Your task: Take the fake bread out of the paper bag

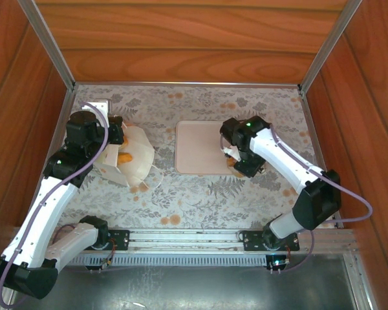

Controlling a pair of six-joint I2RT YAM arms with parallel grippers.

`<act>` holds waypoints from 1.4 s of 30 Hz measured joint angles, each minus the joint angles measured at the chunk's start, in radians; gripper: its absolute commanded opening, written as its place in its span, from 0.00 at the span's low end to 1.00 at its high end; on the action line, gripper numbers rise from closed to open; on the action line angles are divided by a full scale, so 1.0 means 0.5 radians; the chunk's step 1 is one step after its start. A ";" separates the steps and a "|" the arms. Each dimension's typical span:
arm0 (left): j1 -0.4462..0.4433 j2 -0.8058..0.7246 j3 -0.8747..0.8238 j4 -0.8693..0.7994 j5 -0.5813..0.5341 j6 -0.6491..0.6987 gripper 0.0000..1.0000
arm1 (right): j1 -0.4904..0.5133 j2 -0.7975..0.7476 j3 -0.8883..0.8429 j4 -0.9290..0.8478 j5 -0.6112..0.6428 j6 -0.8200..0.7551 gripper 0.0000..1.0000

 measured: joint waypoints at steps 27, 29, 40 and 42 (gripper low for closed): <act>0.011 -0.002 -0.066 0.043 0.004 0.000 0.00 | -0.247 -0.196 -0.252 0.332 0.102 -0.470 0.36; 0.011 -0.002 -0.066 0.043 0.004 0.000 0.00 | -0.269 -0.204 -0.252 0.346 0.114 -0.478 0.36; 0.013 -0.007 -0.068 0.047 0.007 -0.003 0.00 | -0.294 -0.224 -0.252 0.354 0.101 -0.505 0.40; 0.013 -0.017 -0.079 0.056 0.007 -0.004 0.00 | -0.294 -0.224 -0.252 0.352 0.092 -0.505 0.42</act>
